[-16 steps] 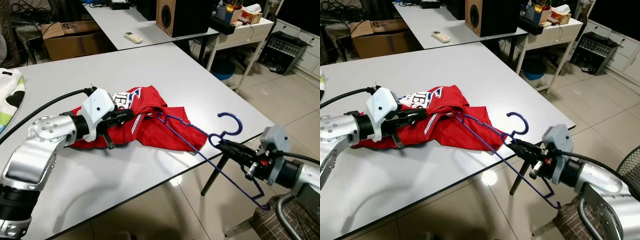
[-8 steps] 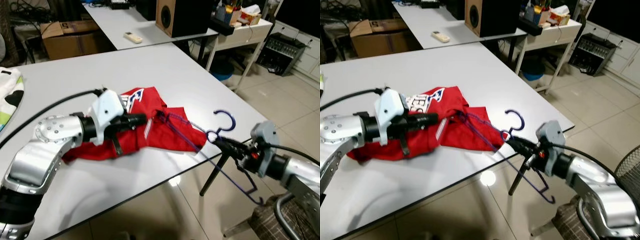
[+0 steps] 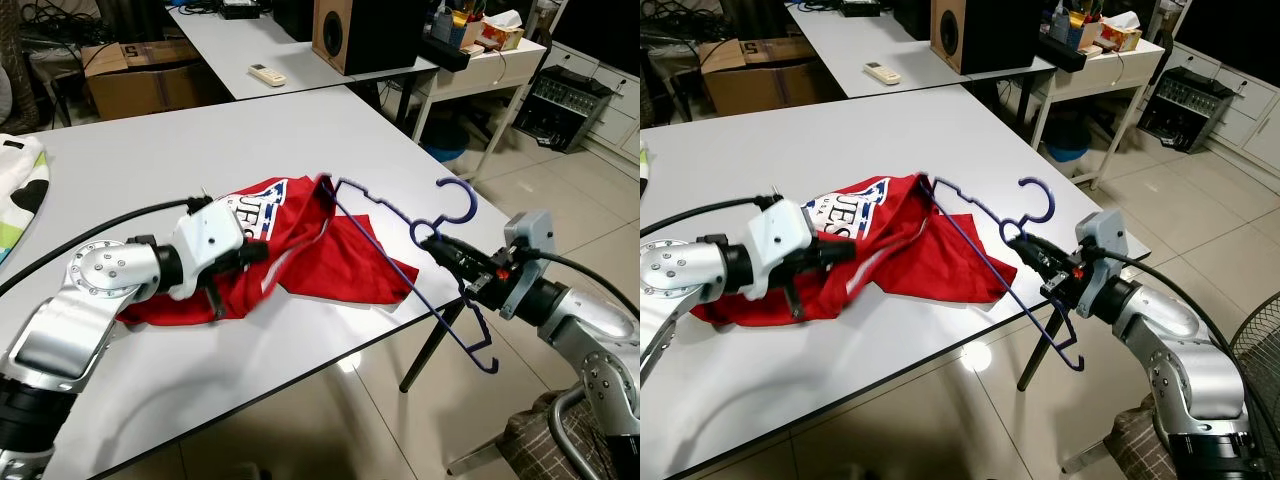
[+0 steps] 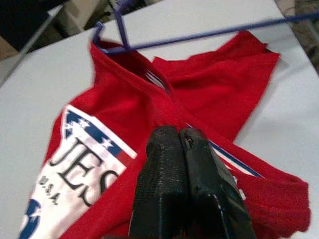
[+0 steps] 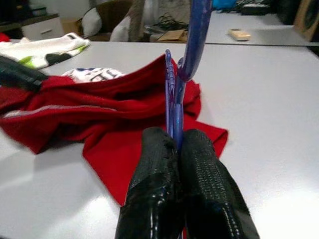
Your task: Hang hanger
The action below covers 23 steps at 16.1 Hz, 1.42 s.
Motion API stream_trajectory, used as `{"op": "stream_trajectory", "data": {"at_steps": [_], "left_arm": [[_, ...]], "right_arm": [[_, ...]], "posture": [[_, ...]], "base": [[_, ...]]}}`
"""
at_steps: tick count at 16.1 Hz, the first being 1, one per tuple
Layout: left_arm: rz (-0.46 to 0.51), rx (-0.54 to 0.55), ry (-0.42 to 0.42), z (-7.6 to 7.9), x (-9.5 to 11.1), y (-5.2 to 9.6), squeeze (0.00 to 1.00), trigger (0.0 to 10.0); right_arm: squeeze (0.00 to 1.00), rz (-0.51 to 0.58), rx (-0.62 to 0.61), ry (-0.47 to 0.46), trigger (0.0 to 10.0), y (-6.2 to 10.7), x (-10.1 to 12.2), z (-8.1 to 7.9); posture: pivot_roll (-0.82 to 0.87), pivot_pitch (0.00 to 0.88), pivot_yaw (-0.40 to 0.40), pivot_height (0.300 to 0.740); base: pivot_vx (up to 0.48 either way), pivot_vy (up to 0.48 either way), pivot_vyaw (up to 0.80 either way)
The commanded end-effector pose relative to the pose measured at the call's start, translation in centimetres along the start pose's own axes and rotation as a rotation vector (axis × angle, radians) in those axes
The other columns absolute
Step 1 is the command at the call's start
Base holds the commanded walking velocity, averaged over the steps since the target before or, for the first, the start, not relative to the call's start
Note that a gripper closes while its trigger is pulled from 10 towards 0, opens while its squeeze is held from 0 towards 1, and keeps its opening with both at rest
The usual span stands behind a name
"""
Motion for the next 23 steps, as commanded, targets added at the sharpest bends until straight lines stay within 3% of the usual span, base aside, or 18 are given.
{"op": "stream_trajectory", "data": {"at_steps": [1,2,6,9,12,13,15,17,18,20,21,22,23], "left_arm": [[0.038,0.034,-0.034,-0.7,1.3,0.0,0.00,0.0],[0.073,0.062,-0.043,-1.0,1.9,-0.1,0.00,0.0],[0.111,0.029,-0.061,-0.2,2.7,-0.5,0.00,0.0],[0.108,-0.034,-0.067,1.4,2.5,-1.1,0.00,0.0],[0.032,-0.195,-0.090,4.9,0.8,-1.8,0.00,0.0],[0.032,-0.195,-0.090,4.9,0.8,-1.8,0.00,0.0],[0.020,-0.236,-0.133,5.9,0.4,-2.2,0.00,0.0],[0.020,-0.253,-0.153,6.2,0.4,-2.1,0.00,0.0],[0.007,-0.253,-0.162,6.1,0.1,-2.0,0.00,0.0],[-0.039,-0.216,-0.191,5.4,-1.0,-1.9,0.00,0.0],[-0.058,-0.170,-0.208,4.5,-1.4,-1.9,0.00,0.0],[-0.055,-0.105,-0.231,3.3,-1.4,-2.1,0.00,0.0],[-0.044,-0.061,-0.243,2.5,-1.2,-2.3,0.00,0.0]], "right_arm": [[0.00,-0.019,0.032,-0.011,10.0,0.2,-0.5,-0.7],[0.00,-0.060,0.077,-0.033,10.0,0.3,-1.6,-1.8],[0.00,-0.098,0.104,-0.104,10.0,0.2,-2.9,-2.8],[0.00,-0.086,0.078,-0.139,10.0,-0.4,-3.1,-2.5],[0.00,-0.070,0.068,-0.229,10.0,-1.6,-3.5,-2.2],[0.00,-0.070,0.068,-0.229,10.0,-1.6,-3.5,-2.2],[0.00,-0.153,0.096,-0.295,10.0,-2.2,-5.5,-2.6],[0.00,-0.196,0.069,-0.333,10.0,-2.5,-6.6,-2.0],[0.00,-0.161,0.024,-0.360,10.0,-3.0,-6.0,-1.0],[0.00,0.048,-0.065,-0.475,10.0,-4.1,-2.2,1.4],[0.00,0.205,-0.094,-0.612,10.0,-4.2,0.2,2.5],[0.00,0.250,-0.067,-0.715,10.0,-4.7,0.5,1.7],[0.00,0.229,-0.035,-0.758,10.0,-5.4,-0.2,0.3]], "posture": [[-0.04,0.000,-0.052,0.740],[-0.04,0.000,-0.051,0.740],[-0.05,0.000,-0.047,0.740],[-0.04,0.000,-0.044,0.740],[-0.04,0.000,-0.043,0.740],[-0.04,0.000,-0.043,0.740],[-0.03,0.000,-0.048,0.740],[-0.03,0.000,-0.049,0.740],[-0.02,0.000,-0.049,0.740],[-0.02,0.000,-0.048,0.740],[-0.02,0.000,-0.047,0.740],[-0.02,0.000,-0.044,0.740],[-0.01,0.000,-0.041,0.740]], "base": [[0.000,0.000,0.00],[0.000,0.000,0.00],[0.000,0.000,0.00],[0.000,0.000,0.00],[0.000,0.000,0.00],[0.000,0.000,0.00],[0.000,0.000,0.00],[0.000,0.000,0.00],[0.000,0.000,0.00],[0.000,0.000,0.00],[0.000,0.000,0.00],[0.000,0.000,0.00],[0.000,0.000,0.00]]}}
Point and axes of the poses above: a point about 5 cm out from each wrist's last joint towards the gripper, its own y axis pointing back from the gripper into the wrist, its own x axis along the axis of the wrist's last joint, z = x × y, the point moved 6 cm from there along -y, pointing out of the wrist towards the gripper, and after that the axes turned 15 degrees about y, right-handed, at the moved point
